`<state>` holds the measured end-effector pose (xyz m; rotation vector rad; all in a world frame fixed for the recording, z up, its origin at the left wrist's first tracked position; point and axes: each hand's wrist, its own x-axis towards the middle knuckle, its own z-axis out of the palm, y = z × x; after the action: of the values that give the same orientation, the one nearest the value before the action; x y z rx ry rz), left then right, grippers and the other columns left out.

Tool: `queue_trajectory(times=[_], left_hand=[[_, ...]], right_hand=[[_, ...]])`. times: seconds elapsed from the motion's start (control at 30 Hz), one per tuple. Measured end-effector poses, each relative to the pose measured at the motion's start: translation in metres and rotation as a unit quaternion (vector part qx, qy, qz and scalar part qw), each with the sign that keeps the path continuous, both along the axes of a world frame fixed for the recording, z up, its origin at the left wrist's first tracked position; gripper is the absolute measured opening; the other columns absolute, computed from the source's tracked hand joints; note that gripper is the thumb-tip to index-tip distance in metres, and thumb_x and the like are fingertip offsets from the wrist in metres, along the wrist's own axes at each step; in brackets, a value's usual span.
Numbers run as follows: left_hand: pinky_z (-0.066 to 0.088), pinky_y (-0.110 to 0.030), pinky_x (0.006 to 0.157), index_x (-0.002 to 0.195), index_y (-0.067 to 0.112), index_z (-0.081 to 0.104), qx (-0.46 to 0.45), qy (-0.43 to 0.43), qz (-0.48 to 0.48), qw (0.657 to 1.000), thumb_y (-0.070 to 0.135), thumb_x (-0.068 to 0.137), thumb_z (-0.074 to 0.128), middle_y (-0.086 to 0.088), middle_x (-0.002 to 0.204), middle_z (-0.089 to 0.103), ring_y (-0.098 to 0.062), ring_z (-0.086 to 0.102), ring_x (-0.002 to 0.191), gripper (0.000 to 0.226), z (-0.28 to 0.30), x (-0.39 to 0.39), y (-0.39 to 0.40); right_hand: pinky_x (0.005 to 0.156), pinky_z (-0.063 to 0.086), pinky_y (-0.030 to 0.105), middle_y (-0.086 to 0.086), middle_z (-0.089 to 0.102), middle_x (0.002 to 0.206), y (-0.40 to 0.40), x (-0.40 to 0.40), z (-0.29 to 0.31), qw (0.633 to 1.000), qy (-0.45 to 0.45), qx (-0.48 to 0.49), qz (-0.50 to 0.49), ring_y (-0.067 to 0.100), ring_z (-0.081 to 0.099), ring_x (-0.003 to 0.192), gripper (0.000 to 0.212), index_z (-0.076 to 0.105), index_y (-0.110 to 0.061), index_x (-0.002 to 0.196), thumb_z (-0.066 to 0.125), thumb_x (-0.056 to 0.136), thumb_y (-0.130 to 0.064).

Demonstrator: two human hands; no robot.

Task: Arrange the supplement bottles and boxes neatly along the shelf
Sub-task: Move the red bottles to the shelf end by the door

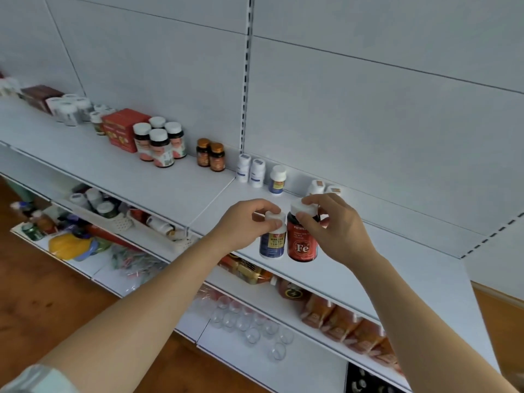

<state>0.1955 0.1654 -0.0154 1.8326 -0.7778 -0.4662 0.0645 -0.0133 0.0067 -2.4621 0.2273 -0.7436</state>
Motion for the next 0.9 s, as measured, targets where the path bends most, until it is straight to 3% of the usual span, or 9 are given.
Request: queue_trajectory(times=[0.2, 0.37, 0.47, 0.57, 0.63, 0.77, 0.9], left_hand=[[0.052, -0.02, 0.077, 0.106, 0.034, 0.065, 0.023, -0.055, -0.022, 0.998, 0.028, 0.085, 0.074, 0.011, 0.108, 0.067, -0.004, 0.064, 0.098, 0.023, 0.011, 0.038, 0.005], [0.051, -0.021, 0.085, 0.118, 0.027, 0.064, 0.018, -0.08, -0.033, 0.996, 0.025, 0.087, 0.072, 0.011, 0.116, 0.063, -0.005, 0.062, 0.102, 0.032, 0.01, 0.065, -0.03], [0.049, -0.019, 0.087, 0.12, 0.025, 0.063, 0.028, -0.094, -0.051, 0.994, 0.023, 0.086, 0.072, 0.011, 0.113, 0.066, -0.004, 0.062, 0.104, 0.035, 0.013, 0.082, -0.056], [0.043, -0.01, 0.079, 0.117, 0.025, 0.065, 0.057, -0.144, -0.067, 0.986, 0.025, 0.085, 0.073, 0.012, 0.108, 0.064, -0.002, 0.058, 0.093, 0.032, 0.017, 0.099, -0.085], [0.041, -0.015, 0.077, 0.114, 0.028, 0.066, 0.078, -0.179, -0.071, 0.978, 0.028, 0.084, 0.073, 0.01, 0.109, 0.063, -0.007, 0.058, 0.093, 0.03, 0.017, 0.111, -0.105], [0.038, -0.025, 0.086, 0.116, 0.031, 0.066, 0.113, -0.242, -0.094, 0.959, 0.031, 0.084, 0.073, 0.003, 0.115, 0.06, -0.013, 0.051, 0.111, 0.033, 0.008, 0.13, -0.136], [0.04, -0.031, 0.088, 0.116, 0.03, 0.067, 0.135, -0.309, -0.124, 0.933, 0.029, 0.081, 0.073, -0.002, 0.108, 0.06, -0.02, 0.052, 0.11, 0.035, -0.004, 0.149, -0.156]], right_hand=[[0.069, 0.053, 0.018, -0.013, 0.057, 0.099, 0.005, 0.027, 0.002, 1.0, 0.008, -0.001, -0.022, 0.013, 0.063, 0.082, 0.031, 0.067, -0.023, 0.11, 0.073, 0.083, -0.038], [0.071, 0.058, 0.039, -0.006, 0.061, 0.102, -0.024, 0.039, -0.007, 0.998, 0.021, 0.007, -0.05, 0.019, 0.063, 0.084, 0.029, 0.064, -0.024, 0.104, 0.073, 0.079, -0.034], [0.074, 0.057, 0.042, -0.005, 0.06, 0.105, -0.045, 0.045, -0.014, 0.997, 0.035, 0.02, -0.061, 0.021, 0.063, 0.087, 0.034, 0.061, -0.027, 0.102, 0.068, 0.074, -0.044], [0.073, 0.057, 0.042, -0.004, 0.059, 0.103, -0.06, 0.053, -0.02, 0.997, 0.049, 0.028, -0.061, 0.021, 0.063, 0.085, 0.043, 0.059, -0.028, 0.102, 0.06, 0.069, -0.054], [0.072, 0.056, 0.041, -0.005, 0.059, 0.104, -0.068, 0.059, -0.024, 0.996, 0.052, 0.024, -0.064, 0.02, 0.062, 0.085, 0.045, 0.059, -0.027, 0.103, 0.059, 0.068, -0.056], [0.07, 0.056, 0.041, -0.004, 0.058, 0.105, -0.077, 0.067, -0.03, 0.996, 0.056, 0.033, -0.061, 0.02, 0.061, 0.084, 0.043, 0.059, -0.026, 0.104, 0.059, 0.07, -0.051], [0.07, 0.056, 0.039, -0.008, 0.057, 0.107, -0.082, 0.075, -0.031, 0.995, 0.058, 0.038, -0.067, 0.017, 0.06, 0.083, 0.041, 0.059, -0.025, 0.106, 0.06, 0.072, -0.048]])
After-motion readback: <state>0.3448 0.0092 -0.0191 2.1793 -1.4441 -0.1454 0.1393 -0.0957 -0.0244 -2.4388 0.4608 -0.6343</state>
